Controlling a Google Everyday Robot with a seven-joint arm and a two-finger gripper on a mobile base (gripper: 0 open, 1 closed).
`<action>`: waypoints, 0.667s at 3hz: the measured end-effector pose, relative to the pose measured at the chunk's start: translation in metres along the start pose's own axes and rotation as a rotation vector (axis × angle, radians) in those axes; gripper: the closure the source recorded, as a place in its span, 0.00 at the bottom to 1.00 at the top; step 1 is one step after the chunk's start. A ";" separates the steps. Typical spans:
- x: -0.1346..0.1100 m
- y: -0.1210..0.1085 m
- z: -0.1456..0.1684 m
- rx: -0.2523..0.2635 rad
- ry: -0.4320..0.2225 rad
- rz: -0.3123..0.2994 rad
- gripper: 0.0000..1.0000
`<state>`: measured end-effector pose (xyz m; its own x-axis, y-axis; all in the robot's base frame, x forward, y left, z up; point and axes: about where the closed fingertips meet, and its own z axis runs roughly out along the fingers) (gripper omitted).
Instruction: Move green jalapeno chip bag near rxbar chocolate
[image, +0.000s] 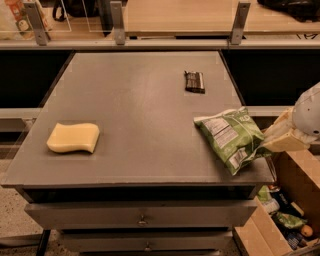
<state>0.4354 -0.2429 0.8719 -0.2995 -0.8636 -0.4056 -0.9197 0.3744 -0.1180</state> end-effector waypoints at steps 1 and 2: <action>-0.002 -0.003 -0.003 0.012 -0.027 0.010 1.00; -0.008 -0.021 -0.012 0.076 -0.084 0.004 1.00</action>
Offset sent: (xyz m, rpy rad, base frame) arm 0.0453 -0.0141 0.0342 0.0991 -0.2173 -0.0521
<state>0.4538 -0.2478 0.8879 -0.2780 -0.8318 -0.4805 -0.8955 0.4054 -0.1836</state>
